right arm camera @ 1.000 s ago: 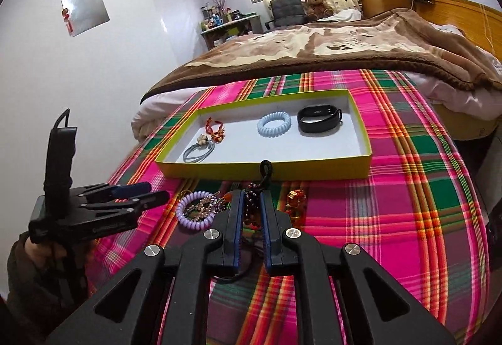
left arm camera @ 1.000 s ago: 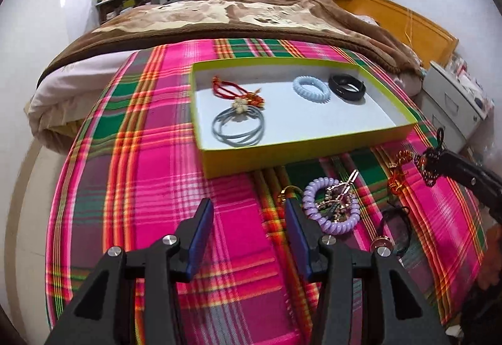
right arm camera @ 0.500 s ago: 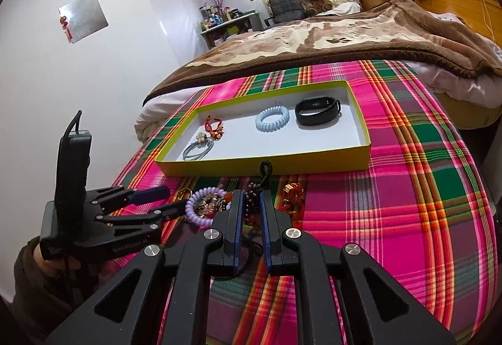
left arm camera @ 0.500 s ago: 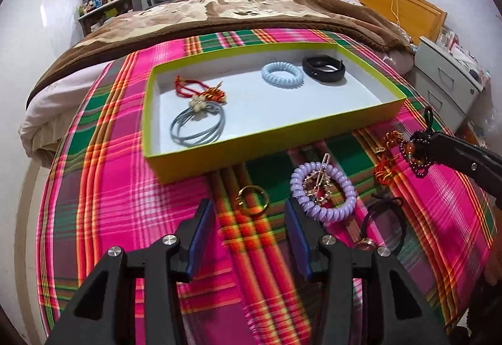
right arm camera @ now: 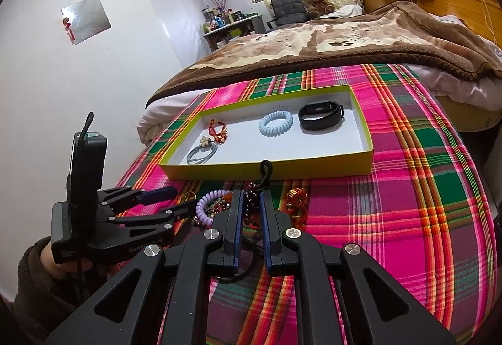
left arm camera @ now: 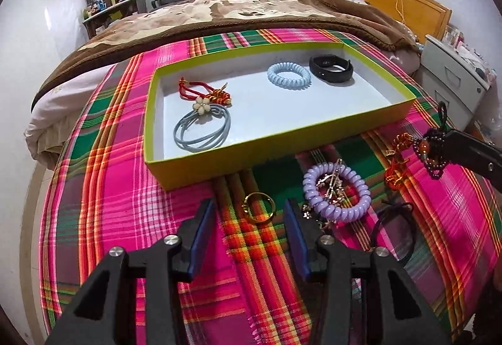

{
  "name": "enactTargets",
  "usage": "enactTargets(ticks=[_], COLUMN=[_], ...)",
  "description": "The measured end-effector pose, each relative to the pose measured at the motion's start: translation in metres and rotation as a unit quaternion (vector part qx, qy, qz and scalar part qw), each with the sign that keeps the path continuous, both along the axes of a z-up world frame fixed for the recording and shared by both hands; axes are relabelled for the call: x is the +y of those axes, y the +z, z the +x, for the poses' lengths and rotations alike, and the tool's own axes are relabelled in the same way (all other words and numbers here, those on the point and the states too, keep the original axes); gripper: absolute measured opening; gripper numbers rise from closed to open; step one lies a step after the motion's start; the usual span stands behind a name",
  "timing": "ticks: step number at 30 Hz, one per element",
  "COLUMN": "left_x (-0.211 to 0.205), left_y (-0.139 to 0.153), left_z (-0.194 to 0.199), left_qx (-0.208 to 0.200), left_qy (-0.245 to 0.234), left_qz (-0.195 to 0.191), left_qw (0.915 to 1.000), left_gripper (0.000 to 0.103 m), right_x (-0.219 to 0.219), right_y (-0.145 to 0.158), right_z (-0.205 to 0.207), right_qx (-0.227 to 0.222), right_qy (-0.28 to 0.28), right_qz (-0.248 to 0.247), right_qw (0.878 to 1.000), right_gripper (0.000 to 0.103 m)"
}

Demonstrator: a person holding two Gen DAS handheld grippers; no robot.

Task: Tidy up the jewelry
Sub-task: 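Grasp the dark beaded bracelet with the right tool, then carry the beaded bracelet toward the box lid with the right tool while the left tool grasps the gold ring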

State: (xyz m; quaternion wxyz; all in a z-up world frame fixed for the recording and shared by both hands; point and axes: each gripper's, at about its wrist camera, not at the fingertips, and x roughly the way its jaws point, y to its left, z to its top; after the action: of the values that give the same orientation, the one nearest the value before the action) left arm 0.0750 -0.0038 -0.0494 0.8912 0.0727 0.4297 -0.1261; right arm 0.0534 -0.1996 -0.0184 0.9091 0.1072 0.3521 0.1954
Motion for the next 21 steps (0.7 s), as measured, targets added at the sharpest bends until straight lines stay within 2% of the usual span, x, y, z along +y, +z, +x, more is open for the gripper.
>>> enactTargets(ticks=[3, 4, 21], left_x=[-0.002, -0.002, 0.011], left_y=[0.001, 0.001, 0.012], left_z=[-0.001, -0.001, -0.003], left_qx=[-0.005, -0.004, -0.012], left_qy=[-0.001, -0.004, 0.006], left_qz=[0.006, 0.003, -0.029], left_qw=[1.0, 1.0, 0.9995], left_gripper=[0.032, 0.024, 0.024], right_x=[0.001, 0.001, 0.002], right_y=[0.0, 0.0, 0.002], right_z=[0.001, 0.001, 0.004], right_qx=[0.001, 0.001, 0.0], right_qy=[0.001, 0.0, -0.003], right_qz=[-0.001, 0.0, -0.002], right_qw=[1.0, 1.0, 1.0], right_gripper=[0.011, 0.011, 0.011])
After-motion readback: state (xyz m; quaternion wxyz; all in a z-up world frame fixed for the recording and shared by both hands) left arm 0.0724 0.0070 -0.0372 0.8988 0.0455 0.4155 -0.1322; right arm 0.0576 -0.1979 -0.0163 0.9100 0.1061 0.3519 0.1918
